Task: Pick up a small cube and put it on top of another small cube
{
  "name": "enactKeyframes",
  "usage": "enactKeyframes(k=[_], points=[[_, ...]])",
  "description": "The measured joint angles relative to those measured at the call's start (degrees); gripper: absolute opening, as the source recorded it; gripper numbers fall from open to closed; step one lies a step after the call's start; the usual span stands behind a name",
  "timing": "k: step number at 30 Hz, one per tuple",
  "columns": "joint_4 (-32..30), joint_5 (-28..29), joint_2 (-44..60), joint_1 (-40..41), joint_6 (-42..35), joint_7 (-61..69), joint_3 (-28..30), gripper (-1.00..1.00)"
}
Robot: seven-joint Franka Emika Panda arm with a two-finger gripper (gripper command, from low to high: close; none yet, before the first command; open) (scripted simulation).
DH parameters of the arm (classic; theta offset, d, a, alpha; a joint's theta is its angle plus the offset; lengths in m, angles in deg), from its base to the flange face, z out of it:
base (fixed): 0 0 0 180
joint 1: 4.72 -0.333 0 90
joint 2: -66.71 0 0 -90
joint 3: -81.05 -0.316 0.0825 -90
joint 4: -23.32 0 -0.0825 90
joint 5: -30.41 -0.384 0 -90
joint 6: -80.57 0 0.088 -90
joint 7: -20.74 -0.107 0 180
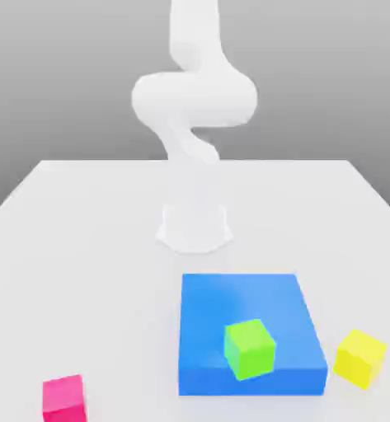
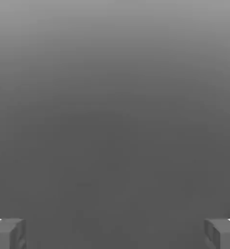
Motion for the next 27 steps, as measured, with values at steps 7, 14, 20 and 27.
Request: enactKeyframes(k=[7,14,20,27], points=[[-0.35,4.24,14.97,8.41,4.35,-14.82,-3.63,0.0],[-0.7,8.18,29.59,14.29,8.63,-29.17,-4.68,0.0],[-1.08,9.0,41.84,17.78,12.53,-39.65,-3.06,0.0],[-1.71,3.82,55.4,19.77,17.55,-47.55,-1.8,0.0]])
